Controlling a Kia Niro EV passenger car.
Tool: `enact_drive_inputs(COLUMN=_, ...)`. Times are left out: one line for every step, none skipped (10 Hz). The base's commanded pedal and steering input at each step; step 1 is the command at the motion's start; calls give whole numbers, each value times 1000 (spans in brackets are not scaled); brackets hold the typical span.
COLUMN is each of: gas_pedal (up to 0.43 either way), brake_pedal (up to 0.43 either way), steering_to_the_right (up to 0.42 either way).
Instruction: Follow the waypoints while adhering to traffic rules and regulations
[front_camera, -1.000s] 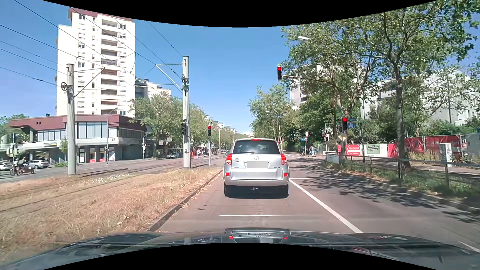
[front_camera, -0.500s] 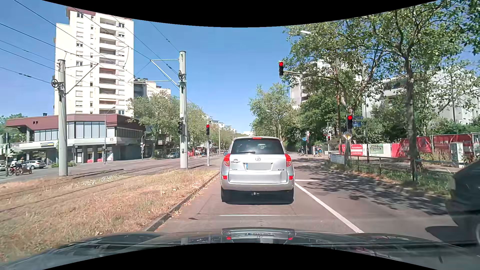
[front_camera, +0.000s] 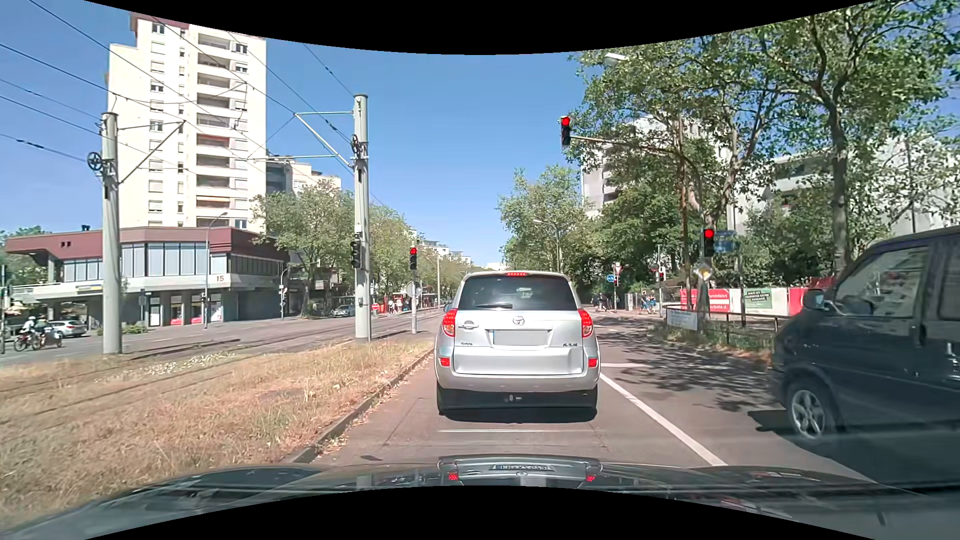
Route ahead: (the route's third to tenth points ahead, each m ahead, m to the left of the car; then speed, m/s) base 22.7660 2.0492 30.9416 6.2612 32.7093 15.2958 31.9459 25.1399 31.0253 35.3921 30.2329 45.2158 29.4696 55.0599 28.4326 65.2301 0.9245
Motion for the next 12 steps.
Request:
enact_drive_inputs(gas_pedal=0, brake_pedal=110, steering_to_the_right=-7)
enact_drive_inputs(gas_pedal=0, brake_pedal=110, steering_to_the_right=-7)
enact_drive_inputs(gas_pedal=0, brake_pedal=110, steering_to_the_right=-7)
enact_drive_inputs(gas_pedal=0, brake_pedal=110, steering_to_the_right=-7)
enact_drive_inputs(gas_pedal=0, brake_pedal=116, steering_to_the_right=-6)
enact_drive_inputs(gas_pedal=0, brake_pedal=110, steering_to_the_right=-5)
enact_drive_inputs(gas_pedal=0, brake_pedal=110, steering_to_the_right=-5)
enact_drive_inputs(gas_pedal=0, brake_pedal=116, steering_to_the_right=-4)
enact_drive_inputs(gas_pedal=0, brake_pedal=122, steering_to_the_right=-4)
enact_drive_inputs(gas_pedal=0, brake_pedal=128, steering_to_the_right=-4)
enact_drive_inputs(gas_pedal=0, brake_pedal=134, steering_to_the_right=-4)
enact_drive_inputs(gas_pedal=0, brake_pedal=134, steering_to_the_right=-4)
